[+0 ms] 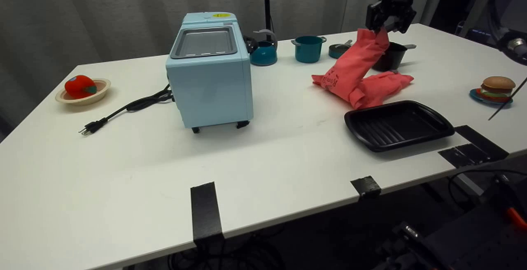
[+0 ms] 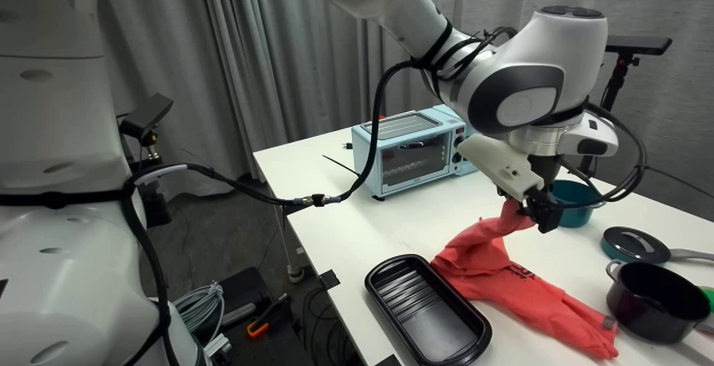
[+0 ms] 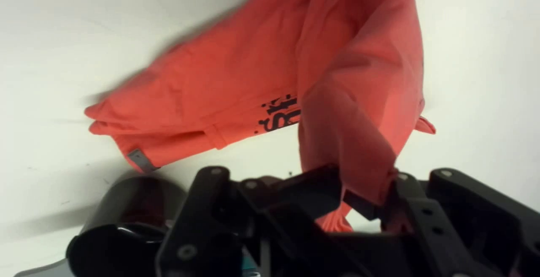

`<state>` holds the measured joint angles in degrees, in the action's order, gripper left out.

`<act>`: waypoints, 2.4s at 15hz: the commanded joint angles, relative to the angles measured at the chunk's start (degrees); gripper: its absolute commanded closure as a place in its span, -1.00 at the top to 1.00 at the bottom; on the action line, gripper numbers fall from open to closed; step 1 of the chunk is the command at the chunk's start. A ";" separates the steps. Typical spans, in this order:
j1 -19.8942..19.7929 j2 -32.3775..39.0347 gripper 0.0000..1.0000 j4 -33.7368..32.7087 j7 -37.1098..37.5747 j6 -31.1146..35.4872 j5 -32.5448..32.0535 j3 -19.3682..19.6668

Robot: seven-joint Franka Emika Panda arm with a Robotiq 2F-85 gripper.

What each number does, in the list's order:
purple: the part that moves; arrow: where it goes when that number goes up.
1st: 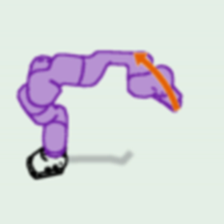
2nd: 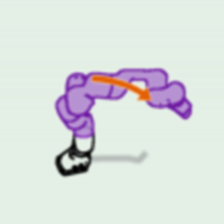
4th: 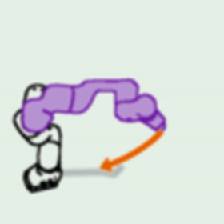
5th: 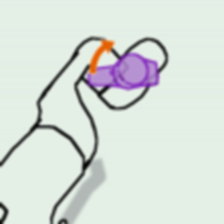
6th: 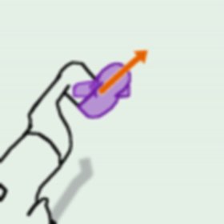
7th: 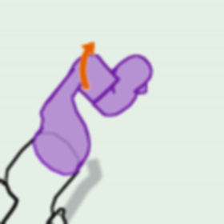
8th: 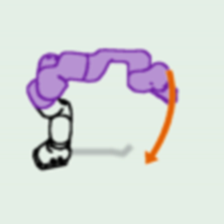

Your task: Fold the sweatshirt once

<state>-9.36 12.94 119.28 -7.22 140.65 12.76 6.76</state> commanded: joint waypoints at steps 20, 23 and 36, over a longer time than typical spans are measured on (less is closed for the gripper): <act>-1.23 -2.91 1.00 1.53 7.02 8.15 -6.19 2.59; -0.74 -5.19 1.00 2.49 6.86 7.86 -6.24 2.05; 0.18 -11.05 1.00 7.02 5.90 7.45 -5.30 0.61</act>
<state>-9.62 1.92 126.37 -1.44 148.24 7.55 6.93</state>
